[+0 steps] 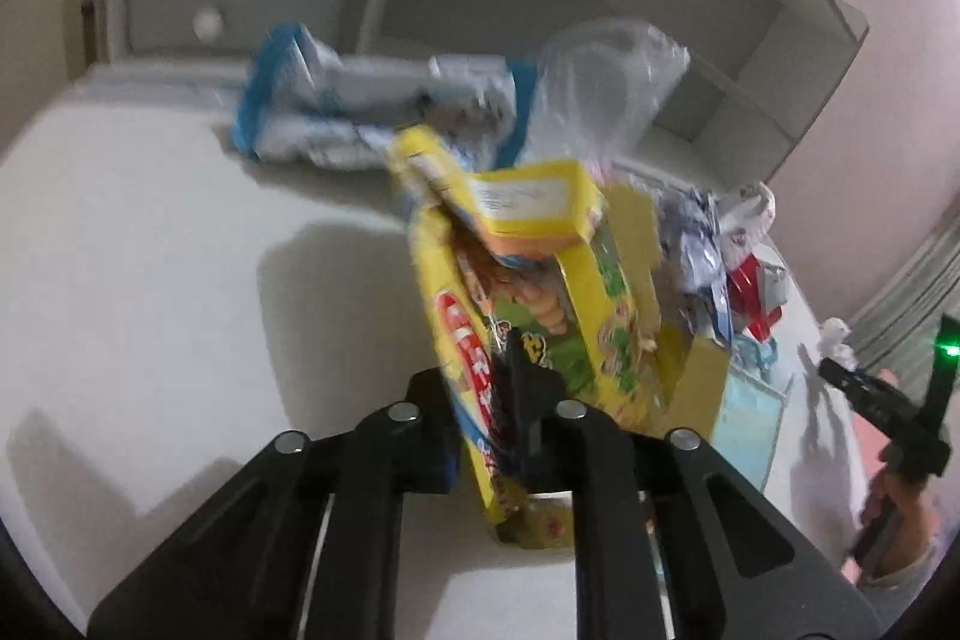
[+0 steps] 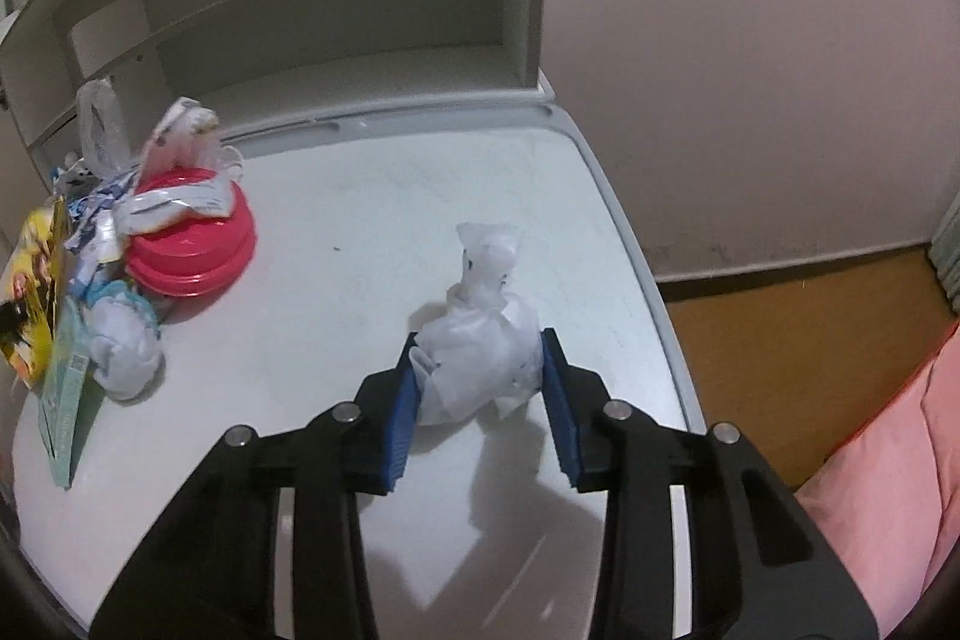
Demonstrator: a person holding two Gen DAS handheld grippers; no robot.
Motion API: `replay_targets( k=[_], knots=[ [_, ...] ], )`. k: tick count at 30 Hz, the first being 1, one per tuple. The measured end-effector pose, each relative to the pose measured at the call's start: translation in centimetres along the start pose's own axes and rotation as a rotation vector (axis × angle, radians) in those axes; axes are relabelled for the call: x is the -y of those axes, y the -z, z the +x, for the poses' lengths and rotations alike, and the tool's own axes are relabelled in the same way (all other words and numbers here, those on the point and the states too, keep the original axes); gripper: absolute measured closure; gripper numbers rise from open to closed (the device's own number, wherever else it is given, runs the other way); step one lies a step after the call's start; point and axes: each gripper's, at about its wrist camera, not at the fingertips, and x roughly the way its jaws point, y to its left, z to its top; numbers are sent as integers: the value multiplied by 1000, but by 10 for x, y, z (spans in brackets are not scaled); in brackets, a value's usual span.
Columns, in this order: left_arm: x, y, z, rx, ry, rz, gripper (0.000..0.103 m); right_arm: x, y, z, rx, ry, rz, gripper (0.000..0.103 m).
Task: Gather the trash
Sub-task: 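Grasp the yellow snack box with the left tool while the right tool grasps the white tissue, then carry both items over the bin and open both tools to drop them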
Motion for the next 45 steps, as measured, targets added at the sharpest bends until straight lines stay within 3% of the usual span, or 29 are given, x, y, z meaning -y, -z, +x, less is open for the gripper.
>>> replay_targets(
  k=[10, 20, 23, 26, 28, 30, 34, 38, 40, 42, 45],
  knots=[
    [-28, -10, -35, 74, -40, -19, 98, -14, -2, -20, 40, -40, -12, 66],
    [-29, 3, -71, 101, 14, 18, 98, -35, 21, -39, 41, -106, -38, 66],
    [-14, 1, -81, 109, 46, 49, 98, -33, 26, -59, 76, -134, -28, 66],
    [26, -2, -97, 149, 111, 137, 98, -18, 32, -94, 128, -189, 12, 66],
    [66, -1, -109, 177, 184, 208, 98, -1, 39, -118, 155, -217, 54, 66],
    [111, 5, -116, 176, 279, 288, 98, 23, 54, -152, 195, -192, 104, 66],
    [226, 51, -121, 65, 548, 526, 98, 73, 94, -211, 244, -86, 202, 66],
    [309, 122, -106, -115, 705, 744, 98, 129, 156, -246, 201, 62, 331, 66],
    [342, 174, -82, -231, 725, 858, 98, 150, 192, -239, 119, 109, 399, 65],
    [358, 217, -54, -333, 709, 939, 98, 169, 235, -212, -2, 93, 481, 66],
    [363, 301, 25, -577, 638, 1008, 98, 182, 301, -145, -220, 57, 563, 66]
  ],
)
